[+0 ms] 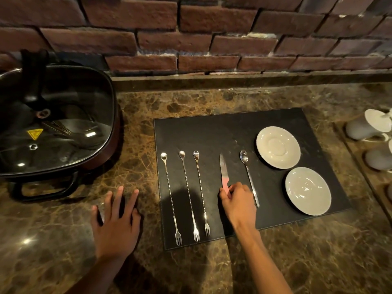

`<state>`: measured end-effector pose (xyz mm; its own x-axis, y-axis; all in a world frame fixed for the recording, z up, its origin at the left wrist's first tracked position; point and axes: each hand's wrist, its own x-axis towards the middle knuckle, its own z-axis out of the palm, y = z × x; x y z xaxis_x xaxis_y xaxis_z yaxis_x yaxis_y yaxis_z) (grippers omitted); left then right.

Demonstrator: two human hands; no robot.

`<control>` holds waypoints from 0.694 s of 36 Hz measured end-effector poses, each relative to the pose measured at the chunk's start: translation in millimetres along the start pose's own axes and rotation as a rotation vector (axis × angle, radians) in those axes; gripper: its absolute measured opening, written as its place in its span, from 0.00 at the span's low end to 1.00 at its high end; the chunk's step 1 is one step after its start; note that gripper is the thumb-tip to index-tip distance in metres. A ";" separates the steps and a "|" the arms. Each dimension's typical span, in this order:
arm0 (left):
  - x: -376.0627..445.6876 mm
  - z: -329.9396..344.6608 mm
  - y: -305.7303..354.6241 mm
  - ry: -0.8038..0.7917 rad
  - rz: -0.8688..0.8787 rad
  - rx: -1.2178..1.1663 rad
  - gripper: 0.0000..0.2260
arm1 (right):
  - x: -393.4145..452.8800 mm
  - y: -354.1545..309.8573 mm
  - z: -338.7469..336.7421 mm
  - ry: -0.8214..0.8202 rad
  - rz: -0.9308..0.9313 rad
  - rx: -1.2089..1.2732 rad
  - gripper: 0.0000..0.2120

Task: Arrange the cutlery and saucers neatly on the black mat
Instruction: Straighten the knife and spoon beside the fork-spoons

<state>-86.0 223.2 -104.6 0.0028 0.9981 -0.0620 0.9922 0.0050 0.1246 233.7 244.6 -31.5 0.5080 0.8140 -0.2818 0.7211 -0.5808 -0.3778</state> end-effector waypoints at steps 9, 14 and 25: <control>-1.0 -8.4 5.2 -0.003 -0.006 -0.027 0.25 | -7.9 4.3 -2.3 0.007 -0.006 -0.070 0.13; -0.4 -8.8 5.2 -0.003 -0.005 -0.022 0.25 | -6.5 4.4 -3.4 -0.012 0.007 -0.069 0.13; 0.5 -5.4 2.8 -0.025 -0.003 -0.008 0.26 | -6.5 5.6 -3.7 -0.019 0.023 -0.067 0.14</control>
<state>-83.9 224.1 -98.9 0.0033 0.9962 -0.0870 0.9912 0.0083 0.1320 236.1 236.1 -28.5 0.5166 0.7994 -0.3066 0.7394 -0.5971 -0.3110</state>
